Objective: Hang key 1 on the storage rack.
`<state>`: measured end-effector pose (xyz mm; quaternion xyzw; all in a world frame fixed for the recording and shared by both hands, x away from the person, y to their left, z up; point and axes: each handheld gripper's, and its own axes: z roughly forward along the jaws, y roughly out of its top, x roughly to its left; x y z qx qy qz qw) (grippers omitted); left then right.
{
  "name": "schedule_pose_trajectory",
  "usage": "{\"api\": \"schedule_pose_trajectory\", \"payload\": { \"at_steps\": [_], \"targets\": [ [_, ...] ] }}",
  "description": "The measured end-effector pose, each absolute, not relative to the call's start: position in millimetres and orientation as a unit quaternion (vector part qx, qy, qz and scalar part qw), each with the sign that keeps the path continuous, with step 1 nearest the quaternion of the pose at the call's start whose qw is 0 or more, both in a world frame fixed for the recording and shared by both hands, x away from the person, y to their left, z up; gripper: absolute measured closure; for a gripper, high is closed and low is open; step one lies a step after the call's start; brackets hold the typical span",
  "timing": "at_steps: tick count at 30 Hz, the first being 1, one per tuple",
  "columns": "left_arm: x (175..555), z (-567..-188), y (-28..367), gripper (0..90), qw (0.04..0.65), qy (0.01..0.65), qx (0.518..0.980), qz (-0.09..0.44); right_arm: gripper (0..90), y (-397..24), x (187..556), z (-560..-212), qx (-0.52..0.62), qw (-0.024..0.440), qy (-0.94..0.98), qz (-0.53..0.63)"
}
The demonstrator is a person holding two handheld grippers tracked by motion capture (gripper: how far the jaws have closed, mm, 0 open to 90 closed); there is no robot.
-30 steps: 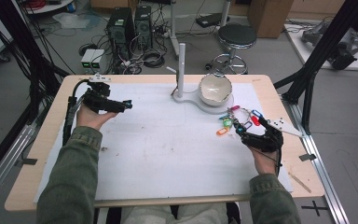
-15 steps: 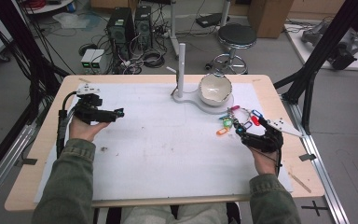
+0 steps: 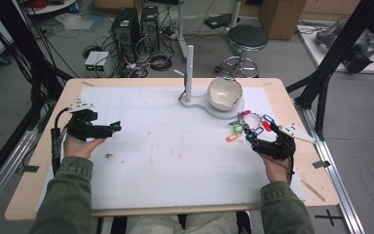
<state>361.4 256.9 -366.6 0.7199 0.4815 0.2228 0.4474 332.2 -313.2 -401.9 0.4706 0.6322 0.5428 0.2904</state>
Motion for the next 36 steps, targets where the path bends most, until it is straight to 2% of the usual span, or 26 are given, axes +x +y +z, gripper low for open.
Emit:
{"api": "schedule_pose_trajectory", "payload": {
  "at_steps": [13,36],
  "targets": [
    [342.1,-375.4,265.4,1.6,0.449,0.488,0.709,0.24,1.2,-312.7,331.9,-402.0,0.471,0.29,0.632,0.543],
    [311.6,-398.3,287.5,1.6,0.48,0.501,0.663,0.281,1.1,-313.4,334.4,-401.7,0.471,0.294,0.643,0.527]
  ]
}}
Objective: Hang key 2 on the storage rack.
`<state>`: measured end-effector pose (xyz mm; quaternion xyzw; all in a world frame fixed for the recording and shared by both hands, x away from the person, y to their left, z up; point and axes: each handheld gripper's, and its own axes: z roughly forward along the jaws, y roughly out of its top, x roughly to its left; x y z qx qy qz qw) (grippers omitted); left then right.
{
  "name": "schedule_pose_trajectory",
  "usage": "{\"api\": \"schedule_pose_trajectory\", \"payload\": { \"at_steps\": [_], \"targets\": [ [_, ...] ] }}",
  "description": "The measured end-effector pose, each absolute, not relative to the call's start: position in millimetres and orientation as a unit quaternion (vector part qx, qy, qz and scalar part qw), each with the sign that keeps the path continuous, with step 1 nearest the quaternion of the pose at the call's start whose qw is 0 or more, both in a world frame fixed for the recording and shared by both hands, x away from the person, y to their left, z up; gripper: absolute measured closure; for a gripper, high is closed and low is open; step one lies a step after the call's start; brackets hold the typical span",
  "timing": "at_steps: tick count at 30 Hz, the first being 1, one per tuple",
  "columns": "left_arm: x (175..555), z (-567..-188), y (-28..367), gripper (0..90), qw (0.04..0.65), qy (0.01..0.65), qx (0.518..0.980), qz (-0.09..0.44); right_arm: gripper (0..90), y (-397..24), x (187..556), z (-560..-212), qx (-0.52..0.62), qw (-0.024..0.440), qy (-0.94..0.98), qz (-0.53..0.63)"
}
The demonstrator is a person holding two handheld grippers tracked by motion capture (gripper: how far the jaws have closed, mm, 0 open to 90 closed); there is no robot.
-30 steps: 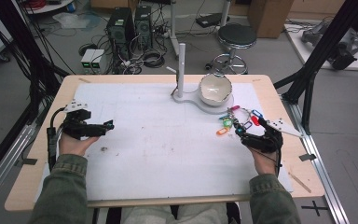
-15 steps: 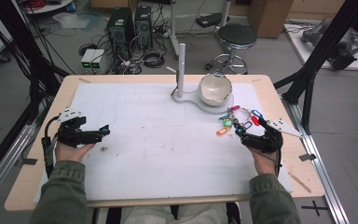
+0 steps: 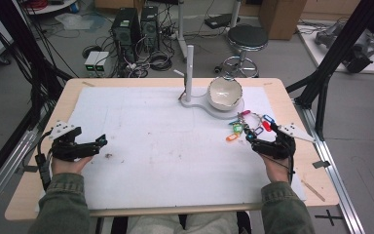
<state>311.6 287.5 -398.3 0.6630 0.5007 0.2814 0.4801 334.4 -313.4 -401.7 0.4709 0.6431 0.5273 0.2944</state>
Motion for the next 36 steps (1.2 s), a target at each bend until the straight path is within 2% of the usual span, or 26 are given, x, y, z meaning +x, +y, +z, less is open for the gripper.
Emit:
{"api": "schedule_pose_trajectory", "payload": {
  "at_steps": [9,21,30,36],
  "targets": [
    [307.3,-408.0,292.2,1.7,0.477,0.507,0.661,0.28,1.1,-308.9,340.7,-399.1,0.456,0.302,0.67,0.503],
    [304.0,-412.9,292.2,1.7,0.471,0.506,0.666,0.28,1.2,-296.5,356.4,-397.0,0.45,0.283,0.711,0.461],
    [303.5,-413.1,295.3,1.6,0.472,0.513,0.66,0.281,1.2,-305.2,377.8,-399.0,0.477,0.252,0.72,0.438],
    [303.7,-413.1,296.6,1.7,0.473,0.514,0.659,0.28,1.2,-308.7,392.1,-398.1,0.482,0.248,0.734,0.408]
  ]
}}
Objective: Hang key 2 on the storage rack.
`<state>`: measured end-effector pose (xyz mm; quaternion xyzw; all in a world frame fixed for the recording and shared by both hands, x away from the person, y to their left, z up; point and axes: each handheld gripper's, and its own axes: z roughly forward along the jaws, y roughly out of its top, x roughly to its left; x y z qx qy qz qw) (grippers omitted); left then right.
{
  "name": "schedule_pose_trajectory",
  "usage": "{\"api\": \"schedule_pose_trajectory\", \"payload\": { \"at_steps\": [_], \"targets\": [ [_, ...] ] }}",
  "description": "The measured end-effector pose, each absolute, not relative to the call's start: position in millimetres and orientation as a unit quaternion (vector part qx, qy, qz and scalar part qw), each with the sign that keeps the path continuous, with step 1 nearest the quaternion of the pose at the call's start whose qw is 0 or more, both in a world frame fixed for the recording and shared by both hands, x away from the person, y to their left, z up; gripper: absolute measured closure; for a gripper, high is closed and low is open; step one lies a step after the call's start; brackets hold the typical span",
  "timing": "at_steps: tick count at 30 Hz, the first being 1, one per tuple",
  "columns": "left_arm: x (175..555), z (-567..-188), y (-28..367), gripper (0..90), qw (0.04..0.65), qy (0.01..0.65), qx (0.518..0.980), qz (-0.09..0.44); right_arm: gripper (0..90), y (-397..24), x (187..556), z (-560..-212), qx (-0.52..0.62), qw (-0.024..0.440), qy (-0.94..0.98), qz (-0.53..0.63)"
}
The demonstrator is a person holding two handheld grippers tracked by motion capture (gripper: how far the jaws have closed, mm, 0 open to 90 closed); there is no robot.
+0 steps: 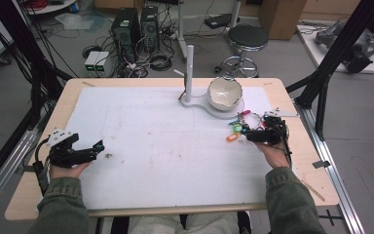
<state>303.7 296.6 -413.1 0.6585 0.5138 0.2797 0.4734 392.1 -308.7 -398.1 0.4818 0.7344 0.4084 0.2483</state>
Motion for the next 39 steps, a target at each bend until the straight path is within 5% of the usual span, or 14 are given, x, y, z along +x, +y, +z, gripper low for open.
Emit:
{"api": "schedule_pose_trajectory", "payload": {
  "at_steps": [39],
  "targets": [
    [307.6,-414.2,296.5,1.8,0.473,0.515,0.659,0.277,4.2,-280.7,440.3,-420.1,0.463,0.191,0.805,0.318]
  ]
}}
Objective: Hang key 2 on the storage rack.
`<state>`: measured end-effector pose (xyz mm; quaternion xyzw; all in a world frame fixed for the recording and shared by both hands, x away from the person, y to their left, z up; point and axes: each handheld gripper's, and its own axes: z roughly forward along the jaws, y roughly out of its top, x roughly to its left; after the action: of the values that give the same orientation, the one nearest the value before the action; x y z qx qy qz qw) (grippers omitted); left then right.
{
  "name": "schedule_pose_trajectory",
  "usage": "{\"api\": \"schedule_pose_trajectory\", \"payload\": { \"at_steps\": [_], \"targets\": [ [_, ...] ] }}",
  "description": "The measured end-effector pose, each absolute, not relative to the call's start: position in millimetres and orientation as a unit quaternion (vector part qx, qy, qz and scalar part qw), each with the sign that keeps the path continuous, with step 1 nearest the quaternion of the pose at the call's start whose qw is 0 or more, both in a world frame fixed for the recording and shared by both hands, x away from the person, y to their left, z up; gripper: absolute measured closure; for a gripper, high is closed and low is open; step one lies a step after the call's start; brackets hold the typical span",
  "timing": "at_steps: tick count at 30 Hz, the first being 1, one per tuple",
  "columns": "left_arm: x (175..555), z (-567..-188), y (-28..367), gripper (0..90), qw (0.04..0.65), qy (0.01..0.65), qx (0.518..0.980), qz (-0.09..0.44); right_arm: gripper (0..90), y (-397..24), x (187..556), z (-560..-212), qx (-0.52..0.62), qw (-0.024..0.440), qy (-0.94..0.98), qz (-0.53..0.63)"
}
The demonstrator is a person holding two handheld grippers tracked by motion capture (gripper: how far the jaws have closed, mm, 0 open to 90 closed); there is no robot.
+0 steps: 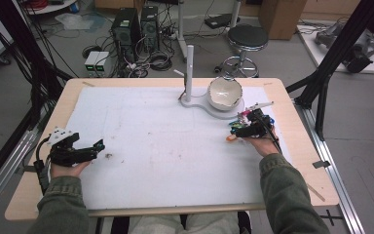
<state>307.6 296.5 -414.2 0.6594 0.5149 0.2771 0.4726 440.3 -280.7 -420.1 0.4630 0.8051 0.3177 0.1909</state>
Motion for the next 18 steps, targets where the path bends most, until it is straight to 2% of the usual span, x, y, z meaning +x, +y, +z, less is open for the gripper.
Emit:
{"api": "schedule_pose_trajectory", "payload": {
  "at_steps": [8,11,18],
  "targets": [
    [308.6,-415.0,295.6,1.8,0.472,0.513,0.662,0.275,5.9,-274.4,449.9,-428.9,0.477,0.182,0.809,0.292],
    [308.5,-414.9,295.9,1.8,0.472,0.514,0.661,0.275,16.2,-274.3,449.6,-429.0,0.479,0.184,0.811,0.282],
    [309.6,-415.3,297.6,1.8,0.477,0.515,0.658,0.27,30.8,-275.7,448.6,-426.2,0.49,0.174,0.806,0.284]
  ]
}}
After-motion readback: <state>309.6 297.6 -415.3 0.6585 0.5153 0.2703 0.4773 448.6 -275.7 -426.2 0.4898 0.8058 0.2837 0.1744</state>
